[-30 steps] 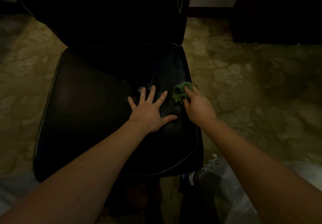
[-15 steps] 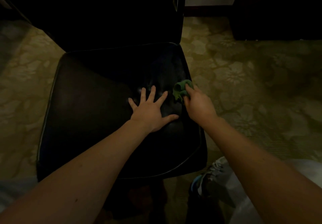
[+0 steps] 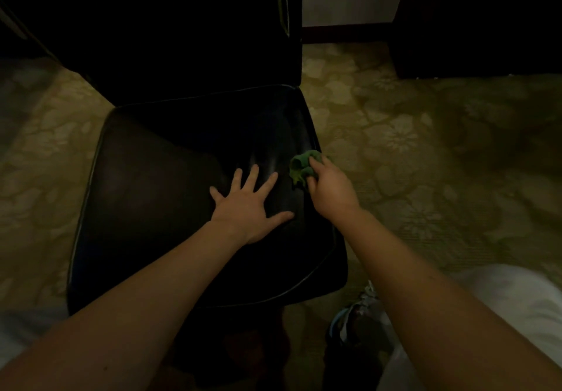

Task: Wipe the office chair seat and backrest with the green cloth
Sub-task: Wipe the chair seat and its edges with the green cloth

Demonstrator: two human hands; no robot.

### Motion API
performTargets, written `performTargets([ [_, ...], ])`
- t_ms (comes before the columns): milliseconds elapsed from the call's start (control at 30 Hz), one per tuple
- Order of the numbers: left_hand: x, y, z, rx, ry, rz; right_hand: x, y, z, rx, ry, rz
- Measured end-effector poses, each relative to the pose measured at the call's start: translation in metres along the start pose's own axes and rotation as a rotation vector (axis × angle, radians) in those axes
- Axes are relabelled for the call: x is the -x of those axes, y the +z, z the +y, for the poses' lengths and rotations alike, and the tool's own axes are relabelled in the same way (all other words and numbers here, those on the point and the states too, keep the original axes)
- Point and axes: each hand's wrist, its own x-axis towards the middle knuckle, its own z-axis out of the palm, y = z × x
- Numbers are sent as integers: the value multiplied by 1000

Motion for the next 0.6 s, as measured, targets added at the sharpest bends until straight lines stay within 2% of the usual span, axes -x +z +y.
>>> performTargets([
  [267, 4, -5, 4, 50, -12, -138, 48, -8, 5, 109, -50, -119],
  [600, -2, -16, 3, 77, -8, -227, 15, -12, -2, 79, -33, -77],
])
